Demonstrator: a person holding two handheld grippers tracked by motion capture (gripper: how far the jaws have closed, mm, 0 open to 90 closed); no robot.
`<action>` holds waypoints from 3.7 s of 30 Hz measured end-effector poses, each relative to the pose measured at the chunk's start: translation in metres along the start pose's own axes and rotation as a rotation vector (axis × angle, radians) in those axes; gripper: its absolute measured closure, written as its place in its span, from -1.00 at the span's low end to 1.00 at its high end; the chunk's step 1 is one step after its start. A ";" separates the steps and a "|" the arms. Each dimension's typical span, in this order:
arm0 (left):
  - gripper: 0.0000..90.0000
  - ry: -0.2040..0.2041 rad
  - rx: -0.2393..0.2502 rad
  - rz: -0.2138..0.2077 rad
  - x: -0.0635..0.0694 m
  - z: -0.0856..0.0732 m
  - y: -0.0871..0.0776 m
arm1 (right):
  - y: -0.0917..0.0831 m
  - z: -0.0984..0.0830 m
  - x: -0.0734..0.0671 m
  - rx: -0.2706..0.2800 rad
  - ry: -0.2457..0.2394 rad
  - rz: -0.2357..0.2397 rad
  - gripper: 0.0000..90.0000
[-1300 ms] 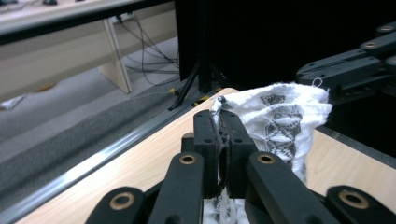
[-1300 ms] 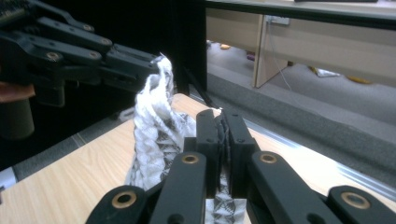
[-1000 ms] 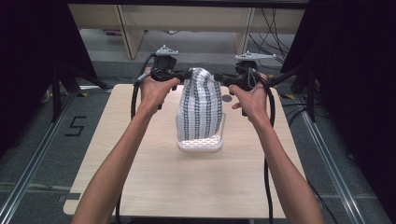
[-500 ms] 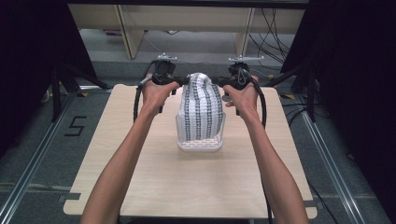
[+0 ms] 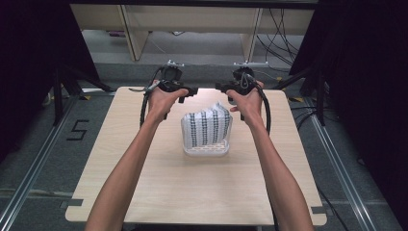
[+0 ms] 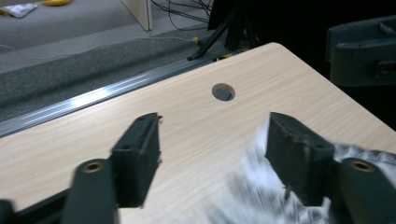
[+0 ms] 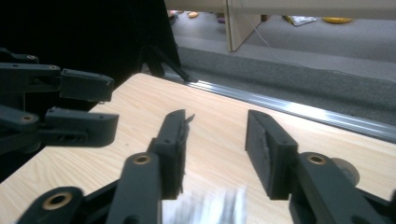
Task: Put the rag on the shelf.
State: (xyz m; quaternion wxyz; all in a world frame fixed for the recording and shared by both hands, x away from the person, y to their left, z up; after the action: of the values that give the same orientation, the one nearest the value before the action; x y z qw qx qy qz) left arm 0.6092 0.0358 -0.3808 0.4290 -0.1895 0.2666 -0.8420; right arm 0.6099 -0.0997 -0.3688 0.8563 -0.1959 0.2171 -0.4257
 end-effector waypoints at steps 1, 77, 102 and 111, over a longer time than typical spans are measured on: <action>-0.30 0.008 -0.005 -0.004 0.001 -0.001 -0.001 | -0.002 -0.002 0.001 -0.003 0.016 -0.001 0.26; -0.61 0.066 0.093 -0.153 0.051 -0.100 -0.111 | -0.096 -0.064 -0.039 0.012 -0.114 0.107 -0.37; -0.61 0.068 0.125 -0.195 0.061 -0.137 -0.125 | -0.104 -0.091 -0.051 0.013 -0.140 0.142 -0.55; -0.61 0.075 0.132 -0.190 0.064 -0.150 -0.129 | -0.107 -0.101 -0.055 0.018 -0.132 0.134 -0.58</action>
State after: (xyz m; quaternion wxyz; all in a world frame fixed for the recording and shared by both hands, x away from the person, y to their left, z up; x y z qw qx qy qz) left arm 0.4113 0.0891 -0.4142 0.3484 -0.1536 0.2071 -0.9012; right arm 0.4562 -0.1299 -0.3854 0.8969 -0.2011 0.1691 -0.3557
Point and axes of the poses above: each handheld gripper's, and its own axes: y roughly forward along the jaws, z roughly out of its top, x roughly to its right, the point moved 10 cm from there along y, roughly forward along the jaws, and after that the axes turned 3 degrees about -x, right-handed, at the moved point
